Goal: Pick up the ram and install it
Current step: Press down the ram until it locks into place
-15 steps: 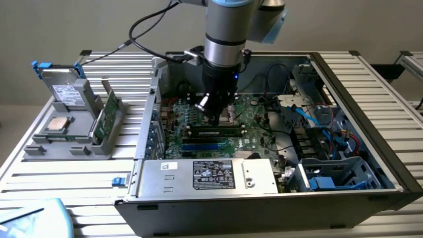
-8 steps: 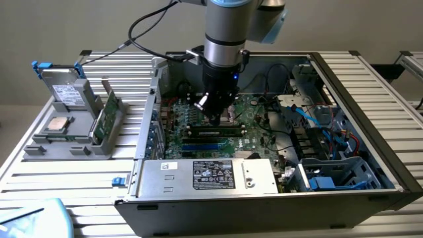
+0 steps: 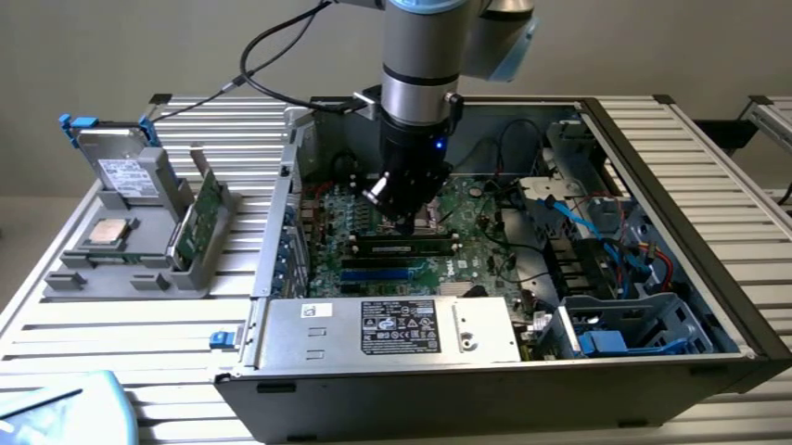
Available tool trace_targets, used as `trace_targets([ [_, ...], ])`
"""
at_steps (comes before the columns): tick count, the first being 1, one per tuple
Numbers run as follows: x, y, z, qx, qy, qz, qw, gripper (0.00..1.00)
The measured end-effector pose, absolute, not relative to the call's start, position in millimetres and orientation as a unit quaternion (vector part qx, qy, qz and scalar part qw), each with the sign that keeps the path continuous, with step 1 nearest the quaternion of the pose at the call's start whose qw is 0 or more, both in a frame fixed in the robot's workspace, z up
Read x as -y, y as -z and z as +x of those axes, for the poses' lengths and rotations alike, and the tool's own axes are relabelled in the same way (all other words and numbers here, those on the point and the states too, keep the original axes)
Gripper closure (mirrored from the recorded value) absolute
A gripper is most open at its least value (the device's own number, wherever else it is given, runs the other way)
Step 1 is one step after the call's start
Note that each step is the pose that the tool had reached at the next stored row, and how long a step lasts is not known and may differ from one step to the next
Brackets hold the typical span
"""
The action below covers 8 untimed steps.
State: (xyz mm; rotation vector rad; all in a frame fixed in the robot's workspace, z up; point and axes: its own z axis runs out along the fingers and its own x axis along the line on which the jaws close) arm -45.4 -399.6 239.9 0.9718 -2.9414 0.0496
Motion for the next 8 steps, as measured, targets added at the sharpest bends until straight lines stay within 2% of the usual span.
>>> trace_targets([
  [8, 399.6, -239.9, -45.4, 0.963, -0.019, 0.269, 0.011, 0.89],
])
